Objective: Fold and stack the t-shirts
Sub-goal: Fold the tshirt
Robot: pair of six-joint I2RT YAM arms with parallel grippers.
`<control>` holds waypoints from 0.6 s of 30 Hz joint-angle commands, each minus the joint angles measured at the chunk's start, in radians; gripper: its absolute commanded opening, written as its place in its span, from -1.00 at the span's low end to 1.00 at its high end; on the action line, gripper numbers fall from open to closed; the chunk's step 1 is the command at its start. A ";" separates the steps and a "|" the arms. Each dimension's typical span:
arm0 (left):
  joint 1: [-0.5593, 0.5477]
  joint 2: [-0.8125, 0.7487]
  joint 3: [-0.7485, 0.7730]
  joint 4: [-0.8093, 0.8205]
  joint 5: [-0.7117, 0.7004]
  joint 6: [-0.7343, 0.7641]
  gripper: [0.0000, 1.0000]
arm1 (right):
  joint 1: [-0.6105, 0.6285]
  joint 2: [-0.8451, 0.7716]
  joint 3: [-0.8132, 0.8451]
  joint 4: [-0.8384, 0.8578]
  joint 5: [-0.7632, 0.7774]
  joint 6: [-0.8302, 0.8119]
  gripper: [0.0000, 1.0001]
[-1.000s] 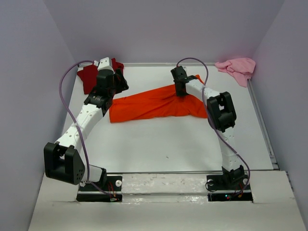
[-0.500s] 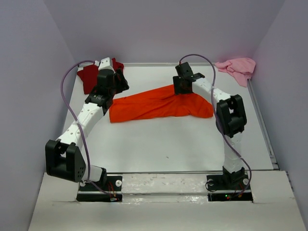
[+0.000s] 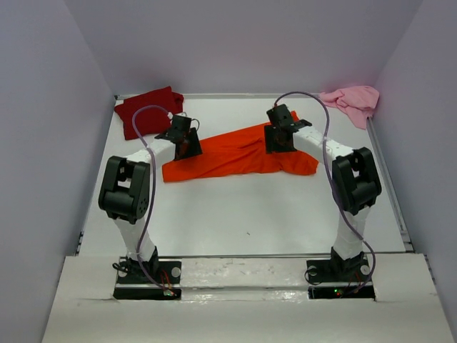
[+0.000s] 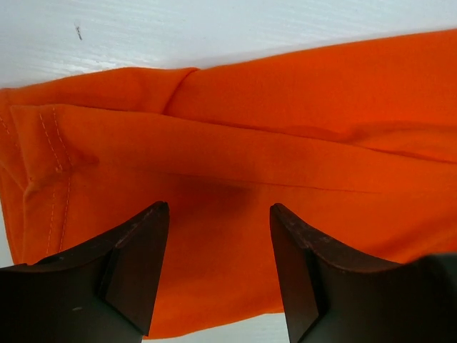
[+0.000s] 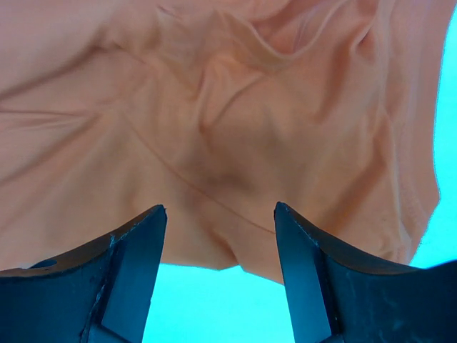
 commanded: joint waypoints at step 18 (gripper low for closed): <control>-0.037 -0.401 0.002 0.036 -0.069 0.045 0.38 | -0.203 0.302 0.185 -0.035 -0.054 0.079 0.31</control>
